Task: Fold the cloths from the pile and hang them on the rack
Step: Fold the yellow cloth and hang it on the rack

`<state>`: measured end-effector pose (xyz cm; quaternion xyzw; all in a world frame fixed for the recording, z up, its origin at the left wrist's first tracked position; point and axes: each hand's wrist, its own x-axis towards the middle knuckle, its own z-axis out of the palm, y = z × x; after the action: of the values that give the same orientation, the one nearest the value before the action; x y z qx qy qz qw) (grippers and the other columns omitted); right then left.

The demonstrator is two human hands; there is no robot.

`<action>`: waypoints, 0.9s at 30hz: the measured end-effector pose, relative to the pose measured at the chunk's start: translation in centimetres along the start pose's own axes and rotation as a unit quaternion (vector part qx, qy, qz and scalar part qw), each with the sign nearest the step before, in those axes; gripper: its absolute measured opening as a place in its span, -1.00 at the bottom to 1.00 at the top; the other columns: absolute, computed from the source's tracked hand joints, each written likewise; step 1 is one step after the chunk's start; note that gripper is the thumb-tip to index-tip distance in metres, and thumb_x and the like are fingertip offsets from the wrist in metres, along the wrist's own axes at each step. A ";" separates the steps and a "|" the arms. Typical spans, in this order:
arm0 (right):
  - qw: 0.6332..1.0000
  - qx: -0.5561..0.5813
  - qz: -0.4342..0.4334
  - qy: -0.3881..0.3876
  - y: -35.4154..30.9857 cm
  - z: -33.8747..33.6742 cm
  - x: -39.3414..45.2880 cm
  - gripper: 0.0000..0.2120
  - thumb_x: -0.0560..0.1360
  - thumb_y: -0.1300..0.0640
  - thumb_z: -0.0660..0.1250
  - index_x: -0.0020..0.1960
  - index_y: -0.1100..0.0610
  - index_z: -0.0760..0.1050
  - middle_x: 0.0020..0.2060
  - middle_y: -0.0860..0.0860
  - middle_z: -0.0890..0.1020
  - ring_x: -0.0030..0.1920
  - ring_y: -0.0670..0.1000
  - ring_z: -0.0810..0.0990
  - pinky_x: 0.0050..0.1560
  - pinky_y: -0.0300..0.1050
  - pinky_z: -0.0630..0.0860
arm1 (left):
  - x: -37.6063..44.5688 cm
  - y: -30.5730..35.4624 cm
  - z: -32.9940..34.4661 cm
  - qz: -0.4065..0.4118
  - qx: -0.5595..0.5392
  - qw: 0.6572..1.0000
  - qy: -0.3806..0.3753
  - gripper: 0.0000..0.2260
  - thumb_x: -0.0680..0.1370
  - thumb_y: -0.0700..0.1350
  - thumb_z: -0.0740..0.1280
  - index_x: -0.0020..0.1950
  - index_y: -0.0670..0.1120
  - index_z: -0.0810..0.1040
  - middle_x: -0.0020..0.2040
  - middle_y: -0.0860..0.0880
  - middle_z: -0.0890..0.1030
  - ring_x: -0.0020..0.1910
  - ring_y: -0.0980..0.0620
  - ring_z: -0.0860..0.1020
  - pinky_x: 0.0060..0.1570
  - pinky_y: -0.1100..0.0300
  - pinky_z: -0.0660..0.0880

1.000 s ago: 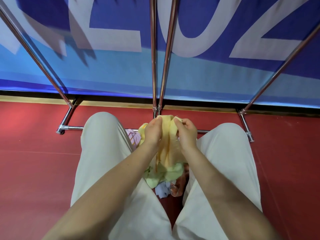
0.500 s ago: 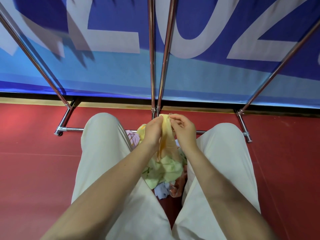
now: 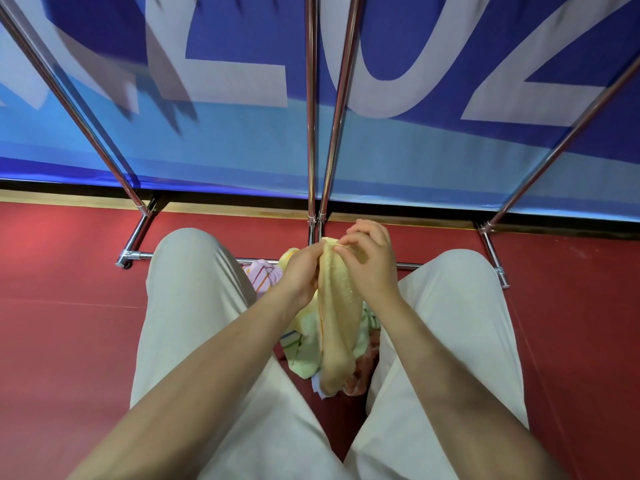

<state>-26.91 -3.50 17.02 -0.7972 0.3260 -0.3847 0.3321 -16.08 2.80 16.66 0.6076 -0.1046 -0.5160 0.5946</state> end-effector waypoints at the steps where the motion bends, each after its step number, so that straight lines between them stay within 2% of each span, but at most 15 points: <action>1: 1.000 0.007 0.008 -0.005 -0.2 -0.1 -0.1 -0.97 0.45 0.18 0.43 -0.16 0.13 0.60 -0.12 -0.14 0.54 0.05 -0.07 0.48 0.10 -0.36 0.33 | -0.1 0.0 -0.1 0.008 0.005 1.000 0.002 -0.80 0.64 -0.05 0.19 -0.08 -0.10 0.52 -0.37 0.01 0.41 -0.42 0.09 0.35 -0.44 0.25 0.25; 3: 0.998 0.032 0.050 -0.023 -0.5 -0.1 -0.2 -0.99 0.48 0.18 0.40 -0.12 0.09 0.59 -0.17 -0.17 0.58 -0.05 -0.11 0.53 -0.01 -0.25 0.43 | -0.1 -0.1 -0.4 0.020 0.005 1.000 0.003 -0.80 0.64 -0.04 0.17 0.02 -0.12 0.52 -0.35 0.01 0.46 -0.42 0.10 0.40 -0.46 0.26 0.29; 5: 0.994 0.060 0.085 -0.035 -0.7 -0.1 -0.3 -0.98 0.49 0.17 0.40 -0.11 0.07 0.58 -0.18 -0.15 0.60 -0.11 -0.18 0.54 -0.09 -0.28 0.45 | -0.4 0.0 -0.5 0.033 -0.008 0.999 -0.008 -0.78 0.64 -0.09 0.18 0.06 -0.17 0.57 -0.30 -0.01 0.57 -0.36 0.10 0.52 -0.42 0.29 0.42; 8: 0.987 0.081 0.135 -0.031 -0.8 0.1 -0.3 -0.98 0.48 0.15 0.41 -0.13 0.07 0.59 -0.20 -0.11 0.63 -0.15 -0.14 0.56 -0.11 -0.26 0.47 | -0.6 -0.3 -0.4 0.038 0.018 0.999 -0.017 -0.74 0.61 -0.12 0.21 0.10 -0.26 0.59 -0.15 -0.10 0.64 -0.20 0.04 0.59 -0.28 0.26 0.51; 10: 0.984 0.083 0.155 -0.023 -0.8 0.1 -0.4 -0.96 0.48 0.15 0.40 -0.15 0.09 0.59 -0.22 -0.09 0.63 -0.18 -0.10 0.55 -0.12 -0.20 0.48 | -1.1 -0.3 -0.1 0.038 0.032 0.999 -0.021 -0.77 0.61 -0.15 0.20 0.05 -0.25 0.59 -0.23 -0.04 0.63 -0.26 0.11 0.59 -0.34 0.30 0.48; 12: 0.982 0.090 0.167 -0.013 -0.8 0.1 -0.4 -0.93 0.48 0.15 0.41 -0.18 0.08 0.58 -0.27 -0.11 0.62 -0.25 -0.16 0.52 -0.17 -0.23 0.45 | -1.3 -0.1 0.2 0.036 0.037 0.998 -0.029 -0.77 0.64 -0.13 0.18 -0.06 -0.16 0.60 -0.38 0.07 0.60 -0.37 0.18 0.55 -0.44 0.37 0.43; 14: 0.978 0.100 0.182 -0.008 -0.8 0.0 -0.3 -0.90 0.48 0.13 0.42 -0.21 0.07 0.57 -0.31 -0.13 0.61 -0.29 -0.19 0.49 -0.19 -0.24 0.44 | -1.5 0.0 0.3 0.049 0.058 0.997 -0.024 -0.74 0.66 -0.07 0.17 -0.12 -0.10 0.58 -0.45 0.13 0.58 -0.42 0.24 0.53 -0.46 0.40 0.40; 16: 0.975 0.110 0.196 -0.007 -0.8 -0.1 -0.1 -0.90 0.48 0.11 0.42 -0.20 0.08 0.58 -0.30 -0.10 0.62 -0.26 -0.11 0.53 -0.17 -0.15 0.47 | -1.6 0.0 0.0 0.079 0.078 0.993 -0.030 -0.77 0.64 -0.07 0.23 -0.07 -0.15 0.60 -0.34 0.09 0.65 -0.33 0.21 0.58 -0.30 0.38 0.47; 18: 0.973 0.119 0.196 -0.015 -1.0 -0.3 -0.1 -0.92 0.50 0.14 0.40 -0.17 0.07 0.60 -0.27 -0.09 0.64 -0.19 -0.04 0.58 -0.10 -0.12 0.51 | -1.5 -0.2 -0.2 0.114 0.091 0.989 -0.021 -0.75 0.60 -0.06 0.29 0.04 -0.23 0.63 -0.12 -0.10 0.67 -0.13 0.02 0.60 -0.08 0.17 0.51; 19: 0.973 0.125 0.191 -0.024 -1.1 -0.3 -0.1 -0.92 0.51 0.15 0.37 -0.15 0.04 0.60 -0.24 -0.10 0.65 -0.15 -0.06 0.59 -0.08 -0.15 0.51 | -1.8 0.0 -0.1 0.128 0.092 0.988 0.000 -0.70 0.57 -0.01 0.32 0.03 -0.25 0.63 -0.12 -0.13 0.64 -0.13 -0.02 0.56 -0.06 0.08 0.47; 21: 0.971 0.147 0.181 -0.057 -1.3 -0.4 -0.3 -0.90 0.53 0.17 0.34 -0.10 0.00 0.59 -0.18 -0.11 0.65 -0.11 -0.11 0.60 -0.04 -0.21 0.52 | -1.8 0.3 -0.3 0.138 0.091 0.985 0.045 -0.63 0.49 0.09 0.33 -0.07 -0.25 0.61 -0.19 -0.14 0.56 -0.18 -0.03 0.47 -0.11 0.06 0.39; 24: 0.961 0.162 0.190 -0.117 -0.8 -0.6 -0.5 -0.91 0.51 0.14 0.36 -0.08 -0.05 0.55 -0.20 -0.11 0.62 -0.16 -0.11 0.58 -0.07 -0.12 0.53 | -1.9 1.3 -0.8 0.139 0.073 0.984 0.078 -0.76 0.59 -0.03 0.27 -0.11 -0.17 0.60 -0.20 -0.13 0.56 -0.20 -0.03 0.48 -0.13 0.08 0.40; 27: 0.969 0.067 0.172 -0.163 0.0 -0.8 -0.7 -0.93 0.49 0.06 0.39 -0.05 -0.04 0.53 -0.13 -0.13 0.61 -0.07 -0.11 0.58 -0.02 -0.09 0.53 | -1.5 1.9 -1.8 0.169 0.095 0.976 0.100 -0.78 0.62 -0.06 0.24 -0.13 -0.12 0.58 -0.21 -0.07 0.58 -0.21 0.03 0.50 -0.15 0.15 0.42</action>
<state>-27.95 -3.18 17.11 -0.7569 0.3733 -0.2073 0.4947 -14.50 4.47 18.53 0.6833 -0.1944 -0.3322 0.6204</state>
